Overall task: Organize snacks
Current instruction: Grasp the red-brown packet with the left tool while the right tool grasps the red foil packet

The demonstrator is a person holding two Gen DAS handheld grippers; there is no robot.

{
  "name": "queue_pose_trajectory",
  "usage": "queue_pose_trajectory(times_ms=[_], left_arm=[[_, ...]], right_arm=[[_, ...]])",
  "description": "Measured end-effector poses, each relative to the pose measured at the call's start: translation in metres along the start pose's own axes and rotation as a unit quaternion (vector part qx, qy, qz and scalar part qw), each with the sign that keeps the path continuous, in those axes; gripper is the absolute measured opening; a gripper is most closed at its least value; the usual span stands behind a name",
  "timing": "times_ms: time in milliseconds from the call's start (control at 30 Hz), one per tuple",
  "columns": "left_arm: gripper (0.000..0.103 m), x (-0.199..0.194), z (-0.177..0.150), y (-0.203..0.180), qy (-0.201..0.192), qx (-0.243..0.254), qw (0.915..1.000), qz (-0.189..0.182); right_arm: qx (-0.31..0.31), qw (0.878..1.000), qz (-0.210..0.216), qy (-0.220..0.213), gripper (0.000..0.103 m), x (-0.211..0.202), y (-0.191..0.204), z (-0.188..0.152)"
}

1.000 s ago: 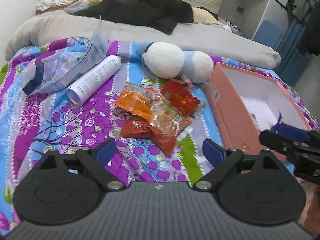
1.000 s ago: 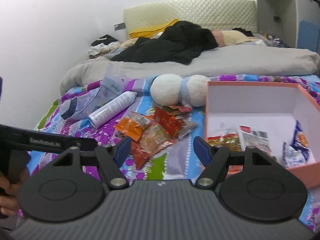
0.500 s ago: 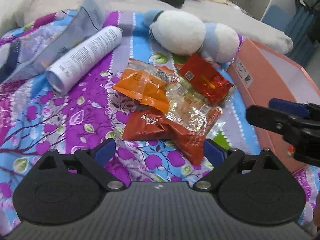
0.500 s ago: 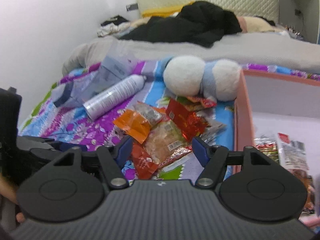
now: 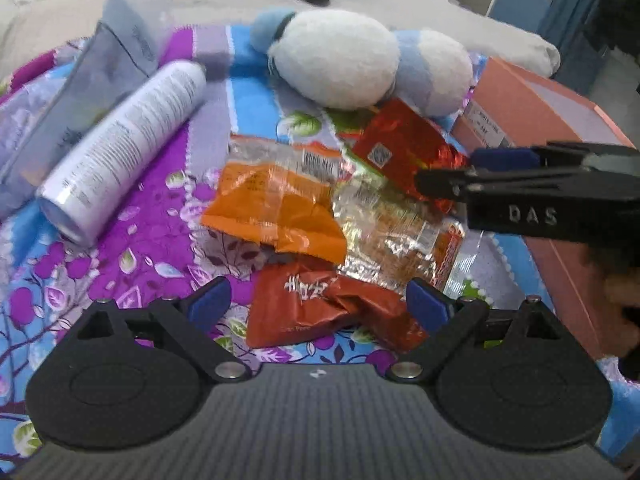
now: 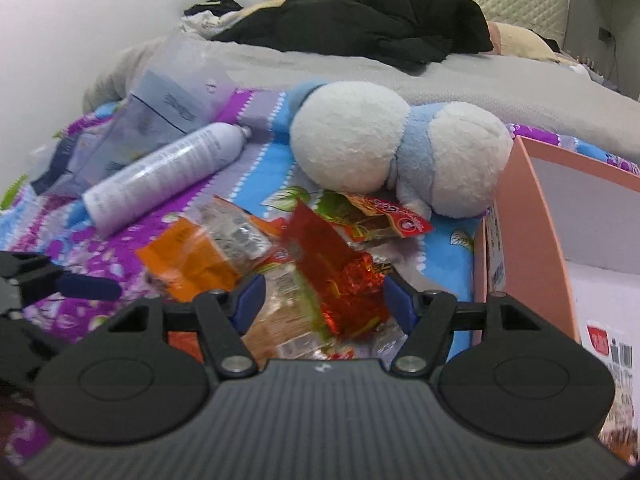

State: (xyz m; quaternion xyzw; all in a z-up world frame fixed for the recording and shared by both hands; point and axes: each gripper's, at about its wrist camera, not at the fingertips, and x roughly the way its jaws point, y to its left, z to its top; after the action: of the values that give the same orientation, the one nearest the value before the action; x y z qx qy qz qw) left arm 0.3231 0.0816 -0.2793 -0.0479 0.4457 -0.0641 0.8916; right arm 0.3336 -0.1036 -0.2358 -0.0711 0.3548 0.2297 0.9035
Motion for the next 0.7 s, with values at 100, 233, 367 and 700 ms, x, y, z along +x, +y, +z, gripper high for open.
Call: queue_pose_trajectory(times_ms=[100, 233, 367, 700], left_arm=[[0.096, 0.005, -0.002, 0.001, 0.000, 0.003, 1.0000, -0.009], [0.096, 0.016, -0.001, 0.007, 0.016, -0.013, 0.9992, -0.033], [0.097, 0.023, -0.002, 0.011, 0.022, -0.029, 0.9982, -0.048], [0.080, 0.018, -0.008, -0.007, 0.027, -0.020, 0.9991, -0.025]], right_arm=[[-0.015, 1.000, -0.015, 0.004, 0.067, 0.011, 0.000, 0.000], [-0.021, 0.999, -0.030, 0.024, 0.067, 0.027, -0.001, -0.004], [-0.031, 0.999, -0.038, 0.021, 0.069, 0.034, 0.001, -0.006], [-0.050, 0.997, -0.058, 0.023, 0.029, 0.027, 0.005, -0.002]])
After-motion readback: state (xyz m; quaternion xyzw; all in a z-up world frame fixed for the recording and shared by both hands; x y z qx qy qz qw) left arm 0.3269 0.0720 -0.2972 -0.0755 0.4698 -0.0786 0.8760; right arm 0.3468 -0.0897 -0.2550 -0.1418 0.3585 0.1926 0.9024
